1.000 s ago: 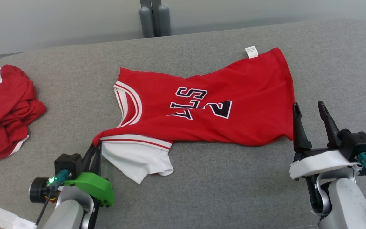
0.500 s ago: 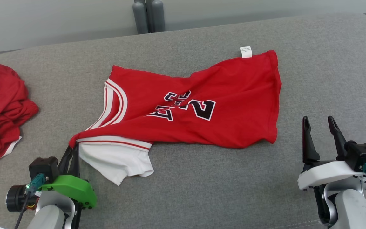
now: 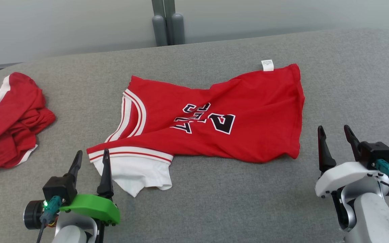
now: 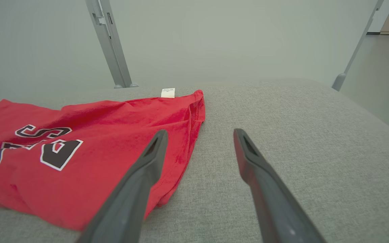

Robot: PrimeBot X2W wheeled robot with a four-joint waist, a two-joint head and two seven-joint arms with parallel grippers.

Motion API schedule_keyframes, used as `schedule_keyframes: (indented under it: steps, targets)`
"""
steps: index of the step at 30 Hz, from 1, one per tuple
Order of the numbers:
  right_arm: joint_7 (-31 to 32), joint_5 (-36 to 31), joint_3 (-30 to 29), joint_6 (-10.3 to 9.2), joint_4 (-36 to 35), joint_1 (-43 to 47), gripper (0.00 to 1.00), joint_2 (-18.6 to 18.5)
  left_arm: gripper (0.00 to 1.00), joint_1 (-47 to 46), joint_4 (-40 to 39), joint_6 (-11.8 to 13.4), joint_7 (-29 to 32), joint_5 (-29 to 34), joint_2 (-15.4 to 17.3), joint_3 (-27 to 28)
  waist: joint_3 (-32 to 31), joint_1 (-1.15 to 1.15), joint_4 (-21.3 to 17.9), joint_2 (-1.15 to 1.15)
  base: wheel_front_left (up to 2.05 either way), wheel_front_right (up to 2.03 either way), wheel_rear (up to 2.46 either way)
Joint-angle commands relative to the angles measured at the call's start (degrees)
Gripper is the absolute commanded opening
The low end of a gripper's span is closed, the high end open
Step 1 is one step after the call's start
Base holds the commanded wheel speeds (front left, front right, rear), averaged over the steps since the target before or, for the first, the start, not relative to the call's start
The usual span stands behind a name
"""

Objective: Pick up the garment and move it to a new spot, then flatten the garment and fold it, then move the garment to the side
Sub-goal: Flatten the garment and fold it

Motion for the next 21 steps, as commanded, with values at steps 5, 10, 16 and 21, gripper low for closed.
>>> schedule_keyframes:
  steps: [5,10,16,21]
  targets:
    - [5.3,-2.3,-0.3,-0.08,4.8,-4.9,1.0,-1.2,1.0,4.6,-6.0,-0.2,-0.3,2.6,-2.5,1.6,-0.8,0.0,2.9,0.0,0.0,0.0,0.0]
    - [9.4,-2.5,-1.0,-0.08,12.5,-9.1,1.0,-3.4,1.0,7.0,-9.4,-1.2,-0.3,4.6,-5.1,1.4,0.4,0.0,5.3,0.0,0.0,0.0,0.0]
    - [11.4,-0.8,-1.2,-0.08,22.0,-13.2,1.0,-4.7,1.0,7.5,-10.8,-2.3,-0.3,6.0,-6.9,1.6,2.1,0.0,7.9,0.0,0.0,0.0,0.0]
    - [12.8,2.0,0.1,-0.08,28.0,-16.0,1.0,-5.4,1.0,7.1,-11.1,-2.8,-0.3,7.2,-7.5,2.7,3.4,0.0,9.1,0.0,0.0,0.0,0.0]
